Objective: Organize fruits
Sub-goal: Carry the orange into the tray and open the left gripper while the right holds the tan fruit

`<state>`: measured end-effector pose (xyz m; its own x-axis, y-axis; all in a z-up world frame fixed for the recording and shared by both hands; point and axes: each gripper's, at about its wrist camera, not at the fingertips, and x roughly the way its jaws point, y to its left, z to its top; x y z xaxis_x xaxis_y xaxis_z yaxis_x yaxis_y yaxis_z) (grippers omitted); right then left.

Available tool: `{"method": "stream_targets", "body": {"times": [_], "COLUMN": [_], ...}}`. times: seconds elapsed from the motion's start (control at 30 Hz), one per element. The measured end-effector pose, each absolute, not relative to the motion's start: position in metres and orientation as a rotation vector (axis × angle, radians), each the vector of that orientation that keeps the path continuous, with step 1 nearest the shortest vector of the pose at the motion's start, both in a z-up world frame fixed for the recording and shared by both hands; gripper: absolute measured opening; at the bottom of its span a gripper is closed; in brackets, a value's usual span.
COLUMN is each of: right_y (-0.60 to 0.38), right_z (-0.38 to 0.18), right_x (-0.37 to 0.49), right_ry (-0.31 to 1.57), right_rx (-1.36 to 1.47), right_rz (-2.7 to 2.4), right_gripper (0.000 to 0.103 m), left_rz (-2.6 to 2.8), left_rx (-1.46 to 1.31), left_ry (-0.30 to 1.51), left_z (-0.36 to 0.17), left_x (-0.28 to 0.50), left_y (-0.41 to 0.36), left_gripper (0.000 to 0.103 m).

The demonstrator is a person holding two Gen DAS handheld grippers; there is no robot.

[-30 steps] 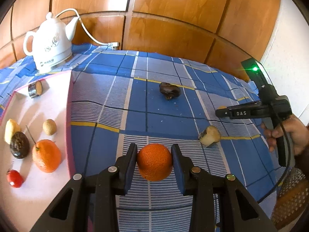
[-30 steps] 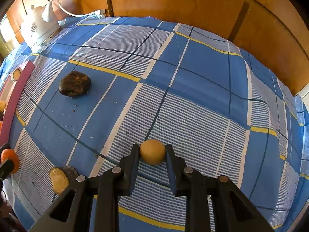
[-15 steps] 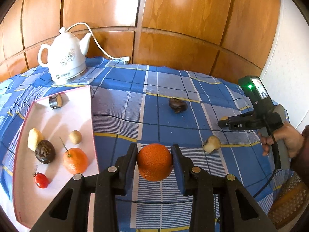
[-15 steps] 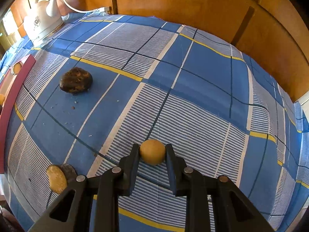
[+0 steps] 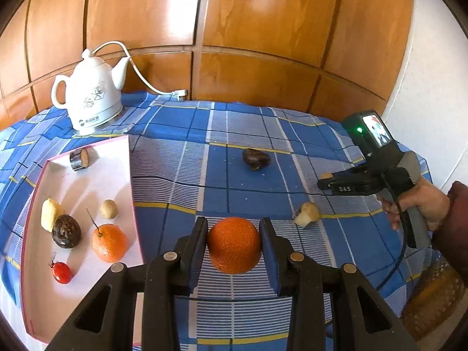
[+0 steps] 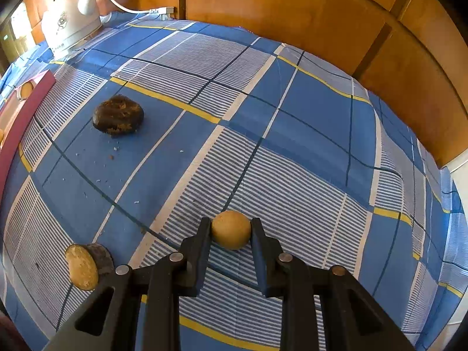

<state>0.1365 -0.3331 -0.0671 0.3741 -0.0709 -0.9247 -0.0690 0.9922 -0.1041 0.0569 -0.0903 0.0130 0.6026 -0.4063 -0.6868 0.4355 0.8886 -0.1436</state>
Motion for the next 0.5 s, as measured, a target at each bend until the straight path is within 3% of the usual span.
{"method": "stream_targets", "body": {"times": [0.5], "right_y": [-0.3292], "right_z": [-0.064], "right_x": [0.1347], "right_ry": [1.185], "right_rx": [-0.155], "right_rz": [0.0], "right_gripper": [0.027], "left_rz": [-0.518], "left_rx": [0.044], "left_ry": [0.801], "left_z": [0.0103], "left_x": [0.0551], "left_y": [-0.0948], "left_gripper": [0.036]}}
